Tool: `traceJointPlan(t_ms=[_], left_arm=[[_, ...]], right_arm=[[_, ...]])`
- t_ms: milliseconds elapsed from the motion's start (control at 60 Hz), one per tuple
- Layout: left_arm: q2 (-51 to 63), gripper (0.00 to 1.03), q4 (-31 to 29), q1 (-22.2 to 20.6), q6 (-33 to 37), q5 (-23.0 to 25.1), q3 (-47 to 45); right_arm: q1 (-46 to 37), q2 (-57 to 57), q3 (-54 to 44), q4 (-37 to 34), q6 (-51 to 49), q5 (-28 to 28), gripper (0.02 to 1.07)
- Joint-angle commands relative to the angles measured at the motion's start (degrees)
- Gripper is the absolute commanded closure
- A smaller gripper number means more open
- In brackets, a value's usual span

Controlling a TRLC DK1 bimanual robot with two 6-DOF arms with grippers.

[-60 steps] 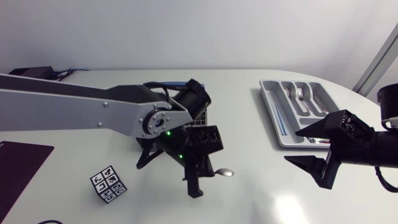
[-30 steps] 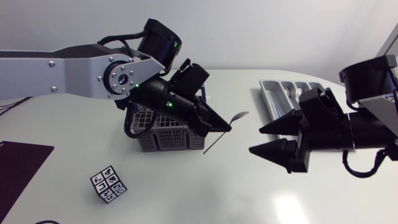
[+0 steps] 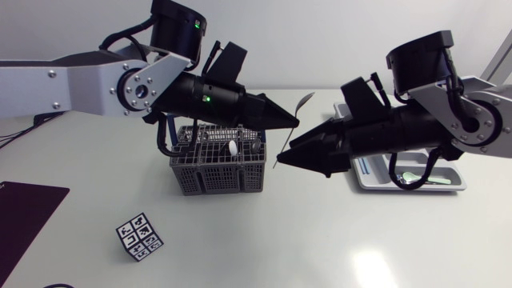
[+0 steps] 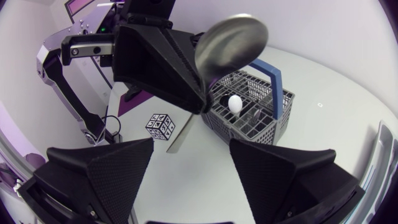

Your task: Transfer all utensils from the basket to the drawer tray.

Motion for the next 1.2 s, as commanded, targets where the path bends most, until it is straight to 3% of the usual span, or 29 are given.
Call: traceJointPlan(t_ms=[0, 83, 367, 667, 1017, 1133, 1183], left_arm=[[-0.78, 1.0, 1.36, 0.59, -2.57, 1.5, -0.24], [-0.78, 1.0, 1.62, 0.68, -2.65, 1.59, -0.24], [-0.78, 1.0, 3.2, 1.29, -3.8, 2.56, -0.86], [-0.96, 1.0, 4.08, 1.2, -4.06, 2.56, -1.65], [-0.96, 1.0, 4.52, 0.59, -4.15, 2.65, -1.73], [-0.87, 1.0, 4.52, 0.41, -4.15, 2.73, -1.73], [-0.96, 1.0, 4.52, 0.32, -4.15, 2.73, -1.65]], right_arm=[[-0.26, 2.26, 2.31, 0.66, 2.6, -1.97, 0.28], [-0.79, 3.23, 2.84, 0.66, 2.78, -3.91, 0.34], [-1.66, 2.7, 2.75, 1.1, 2.78, -6.98, 0.81], [-1.93, 2.53, 2.93, 1.19, 2.78, -8.74, 0.98], [-1.31, 2.35, 3.01, 1.71, 2.86, -8.39, 0.94], [-1.14, 2.18, 3.01, 1.89, 2.95, -7.95, 0.61], [-0.96, 2.09, 3.01, 1.89, 2.86, -7.86, 0.54]])
